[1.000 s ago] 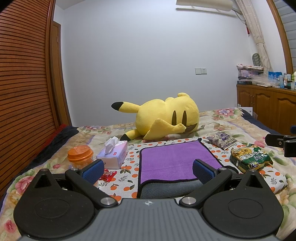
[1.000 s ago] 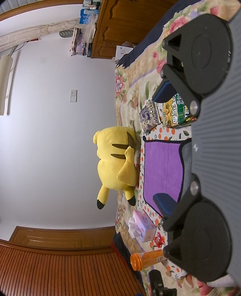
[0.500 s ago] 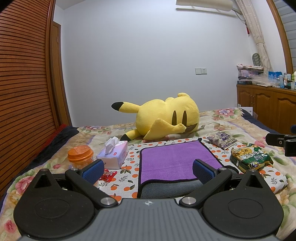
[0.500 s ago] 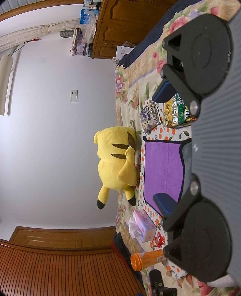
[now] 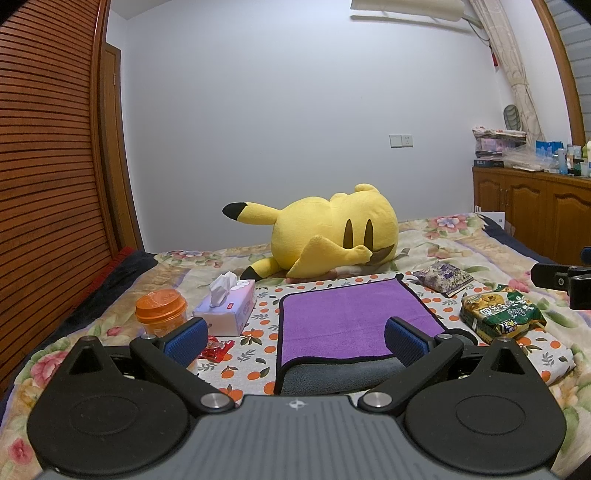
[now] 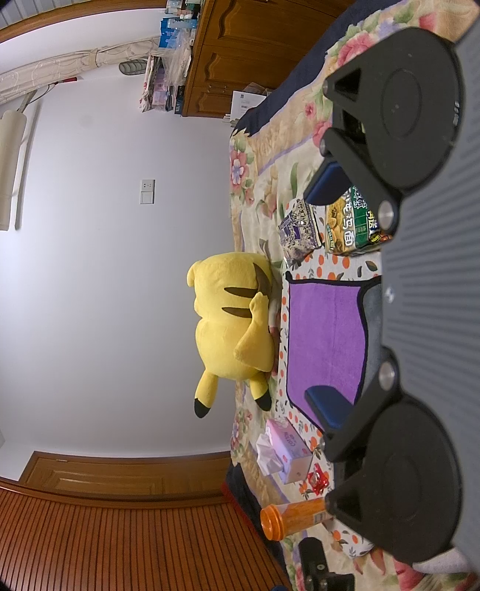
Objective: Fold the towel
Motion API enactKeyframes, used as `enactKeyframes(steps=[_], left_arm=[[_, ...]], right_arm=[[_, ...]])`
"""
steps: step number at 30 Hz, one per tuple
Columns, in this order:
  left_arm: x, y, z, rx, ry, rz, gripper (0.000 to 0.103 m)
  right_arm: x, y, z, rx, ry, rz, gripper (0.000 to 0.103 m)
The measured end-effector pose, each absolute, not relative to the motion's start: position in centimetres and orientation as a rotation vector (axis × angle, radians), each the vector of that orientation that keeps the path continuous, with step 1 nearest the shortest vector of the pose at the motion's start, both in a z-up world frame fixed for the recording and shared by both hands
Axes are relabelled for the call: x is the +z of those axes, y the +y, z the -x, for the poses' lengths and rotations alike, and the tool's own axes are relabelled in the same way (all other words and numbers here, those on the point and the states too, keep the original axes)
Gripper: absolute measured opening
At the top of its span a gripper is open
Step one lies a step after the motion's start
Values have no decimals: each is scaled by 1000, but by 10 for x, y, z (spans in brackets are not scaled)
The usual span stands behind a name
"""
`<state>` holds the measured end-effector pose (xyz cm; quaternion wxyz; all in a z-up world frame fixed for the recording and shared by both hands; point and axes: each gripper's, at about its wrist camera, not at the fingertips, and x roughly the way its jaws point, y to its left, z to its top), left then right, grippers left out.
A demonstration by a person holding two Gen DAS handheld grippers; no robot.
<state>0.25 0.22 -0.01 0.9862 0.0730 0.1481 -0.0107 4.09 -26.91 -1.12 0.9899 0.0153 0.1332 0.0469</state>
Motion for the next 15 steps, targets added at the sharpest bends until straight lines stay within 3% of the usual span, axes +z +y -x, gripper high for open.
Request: enactKeyframes(steps=[15], left_arm=[[-6, 0, -6, -26, 328, -171, 103]], right_arm=[[-12, -267, -45, 106, 288, -30, 103]])
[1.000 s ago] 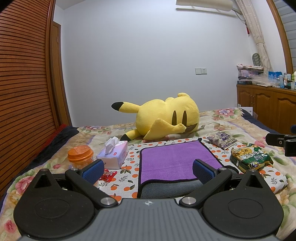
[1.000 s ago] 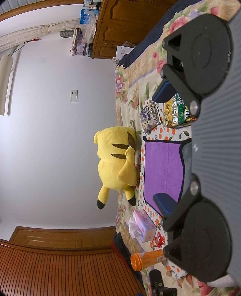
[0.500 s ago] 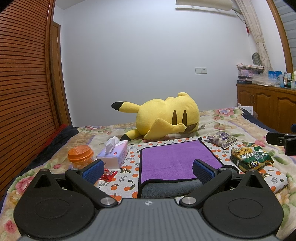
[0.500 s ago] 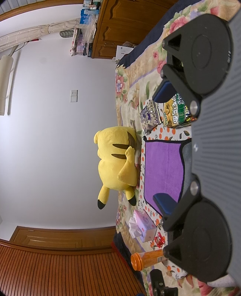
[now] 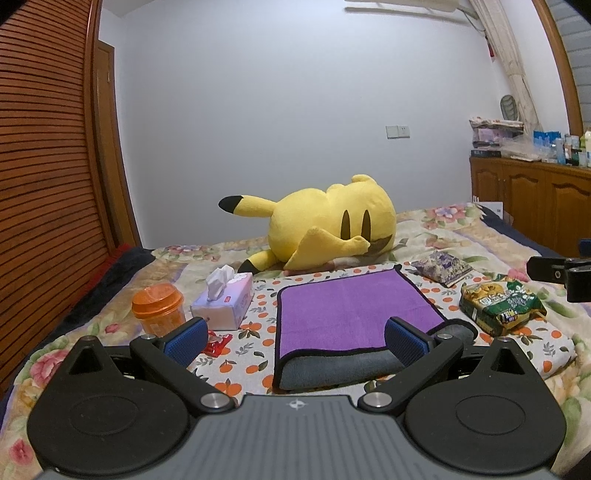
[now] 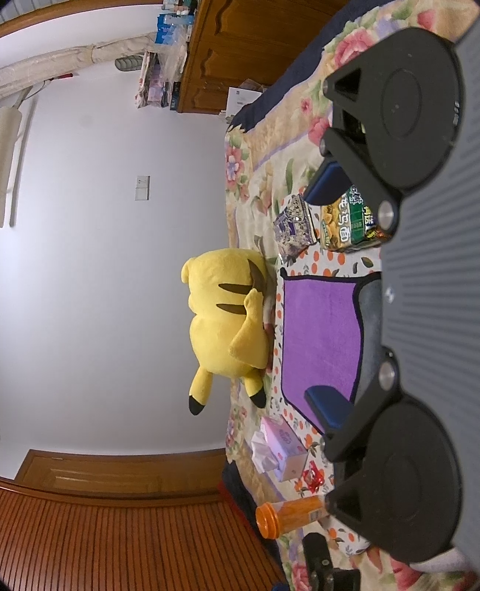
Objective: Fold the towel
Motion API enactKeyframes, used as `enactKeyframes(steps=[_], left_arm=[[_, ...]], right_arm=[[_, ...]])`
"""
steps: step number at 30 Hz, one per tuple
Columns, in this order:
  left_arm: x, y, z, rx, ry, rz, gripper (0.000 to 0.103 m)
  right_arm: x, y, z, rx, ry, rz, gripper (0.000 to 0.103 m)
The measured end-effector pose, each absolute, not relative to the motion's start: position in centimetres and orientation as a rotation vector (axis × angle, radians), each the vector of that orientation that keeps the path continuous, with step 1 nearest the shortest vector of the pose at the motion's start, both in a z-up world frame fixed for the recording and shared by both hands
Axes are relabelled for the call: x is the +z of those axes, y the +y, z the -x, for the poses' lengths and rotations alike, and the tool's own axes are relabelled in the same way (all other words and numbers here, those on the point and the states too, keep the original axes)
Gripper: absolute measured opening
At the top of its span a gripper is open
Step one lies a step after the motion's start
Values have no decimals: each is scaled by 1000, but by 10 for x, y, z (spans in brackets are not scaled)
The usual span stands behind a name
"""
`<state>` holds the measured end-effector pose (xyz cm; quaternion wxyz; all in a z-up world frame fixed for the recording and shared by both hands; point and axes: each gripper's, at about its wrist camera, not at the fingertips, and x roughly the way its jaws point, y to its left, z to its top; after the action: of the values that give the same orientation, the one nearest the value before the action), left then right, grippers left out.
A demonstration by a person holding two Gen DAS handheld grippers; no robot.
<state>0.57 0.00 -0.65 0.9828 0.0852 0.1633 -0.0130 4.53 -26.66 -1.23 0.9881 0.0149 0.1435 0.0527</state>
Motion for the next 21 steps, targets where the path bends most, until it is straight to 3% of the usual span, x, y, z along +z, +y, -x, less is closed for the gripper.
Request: enactKeyframes(steps=[21], left_arm=[[-19, -4, -24, -33, 433, -183, 103]], right_arm=[[-22, -256, -63, 123, 361, -7, 103]])
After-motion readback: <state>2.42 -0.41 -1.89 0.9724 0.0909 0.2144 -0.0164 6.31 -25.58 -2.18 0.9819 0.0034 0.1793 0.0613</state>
